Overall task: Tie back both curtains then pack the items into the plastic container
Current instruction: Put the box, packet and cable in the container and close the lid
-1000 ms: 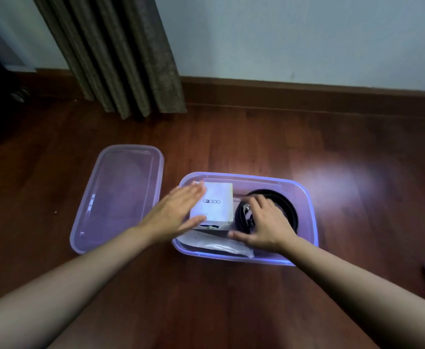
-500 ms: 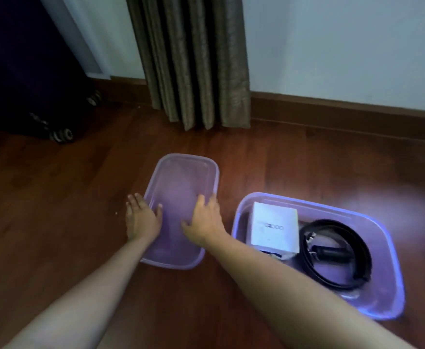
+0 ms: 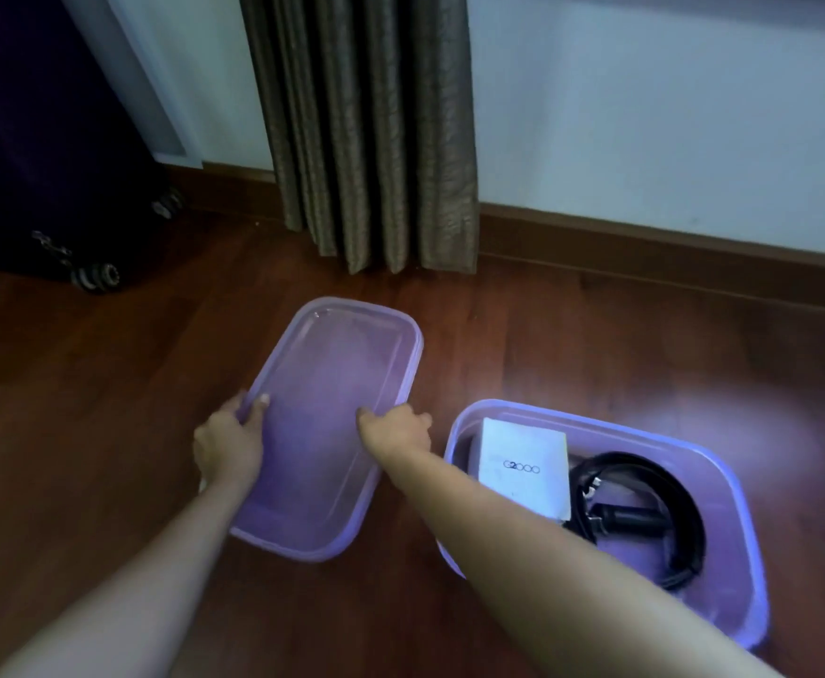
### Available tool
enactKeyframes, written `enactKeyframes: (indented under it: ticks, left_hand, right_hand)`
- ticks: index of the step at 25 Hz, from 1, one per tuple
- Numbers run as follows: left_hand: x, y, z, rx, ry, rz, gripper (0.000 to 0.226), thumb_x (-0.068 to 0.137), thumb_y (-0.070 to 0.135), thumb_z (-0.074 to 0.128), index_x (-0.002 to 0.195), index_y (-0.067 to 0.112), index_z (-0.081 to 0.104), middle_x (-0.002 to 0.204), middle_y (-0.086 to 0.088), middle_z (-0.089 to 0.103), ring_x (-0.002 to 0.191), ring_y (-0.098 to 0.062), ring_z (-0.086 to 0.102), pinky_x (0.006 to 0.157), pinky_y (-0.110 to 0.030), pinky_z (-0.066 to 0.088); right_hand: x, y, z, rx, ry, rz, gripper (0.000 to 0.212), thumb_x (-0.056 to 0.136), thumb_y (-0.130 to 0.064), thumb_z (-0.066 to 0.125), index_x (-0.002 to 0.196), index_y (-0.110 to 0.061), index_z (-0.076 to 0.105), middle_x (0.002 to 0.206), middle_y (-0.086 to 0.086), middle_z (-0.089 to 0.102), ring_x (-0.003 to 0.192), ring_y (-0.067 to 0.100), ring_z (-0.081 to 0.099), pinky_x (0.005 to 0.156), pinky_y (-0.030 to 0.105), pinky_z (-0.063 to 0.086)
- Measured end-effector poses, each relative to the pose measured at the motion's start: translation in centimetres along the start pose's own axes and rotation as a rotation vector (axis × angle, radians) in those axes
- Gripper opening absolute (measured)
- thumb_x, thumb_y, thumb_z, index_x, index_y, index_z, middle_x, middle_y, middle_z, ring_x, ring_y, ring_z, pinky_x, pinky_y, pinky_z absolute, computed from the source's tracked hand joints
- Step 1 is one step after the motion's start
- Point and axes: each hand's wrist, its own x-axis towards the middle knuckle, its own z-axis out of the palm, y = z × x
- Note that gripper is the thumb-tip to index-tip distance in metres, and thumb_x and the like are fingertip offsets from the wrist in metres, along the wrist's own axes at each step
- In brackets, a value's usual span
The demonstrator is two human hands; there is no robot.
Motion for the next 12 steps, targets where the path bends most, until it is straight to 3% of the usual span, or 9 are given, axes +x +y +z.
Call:
enactKeyframes:
  ticks: [2, 4, 7, 9, 12]
  left_hand:
    - [0.0, 2.1, -0.8, -0.059, 0.002, 0.088, 0.044, 0.091, 0.034, 0.055, 0.125, 0.006, 0.058, 0.116, -0.029, 0.063, 0.108, -0.048, 0.057, 0.092, -0.045, 0.045]
    - [-0.1, 5.0, -1.3, -0.114, -0.032, 0.19, 0.043, 0.091, 0.034, 0.056, 0.124, 0.006, 0.059, 0.118, -0.025, 0.063, 0.112, -0.043, 0.057, 0.094, -0.042, 0.045]
    - [-0.7, 11.1, -0.8, -0.177, -0.149, 0.412, 0.041, 0.089, 0.032, 0.06, 0.122, 0.008, 0.062, 0.118, -0.018, 0.066, 0.112, -0.032, 0.061, 0.094, -0.037, 0.045]
    - [-1.9, 15.5, 0.1, -0.157, -0.242, 0.583, 0.039, 0.088, 0.031, 0.062, 0.12, 0.009, 0.063, 0.118, -0.015, 0.067, 0.11, -0.028, 0.062, 0.093, -0.035, 0.046]
    - [-4.9, 20.7, 2.1, -0.041, -0.381, 0.87, 0.044, 0.086, 0.038, 0.058, 0.119, 0.009, 0.064, 0.114, -0.018, 0.068, 0.105, -0.029, 0.064, 0.087, -0.031, 0.045]
  right_hand:
    - [0.2, -0.3, -2.7, 0.041, 0.008, 0.03, 0.071, 0.086, -0.048, 0.051, 0.137, -0.002, 0.035, 0.141, 0.016, 0.033, 0.127, 0.035, 0.043, 0.105, 0.036, 0.036]
    - [0.5, -0.1, -6.4, 0.212, 0.055, 0.042, 0.078, 0.081, -0.056, 0.055, 0.135, -0.001, 0.04, 0.139, 0.017, 0.042, 0.127, 0.034, 0.044, 0.106, 0.039, 0.038]
    - [0.4, 2.1, -15.0, 0.526, 0.253, -0.075, 0.085, 0.076, -0.053, 0.066, 0.135, -0.001, 0.036, 0.133, 0.016, 0.05, 0.119, 0.033, 0.052, 0.098, 0.036, 0.043]
    - [0.0, 5.2, -21.2, 0.548, 0.422, -0.2, 0.08, 0.079, -0.046, 0.067, 0.139, -0.008, 0.031, 0.136, 0.012, 0.049, 0.122, 0.028, 0.05, 0.098, 0.032, 0.038]
    - [-0.9, 11.3, -26.1, 0.37, 0.416, -0.256, 0.074, 0.08, -0.046, 0.066, 0.139, -0.013, 0.036, 0.139, 0.008, 0.049, 0.126, 0.023, 0.048, 0.108, 0.037, 0.037]
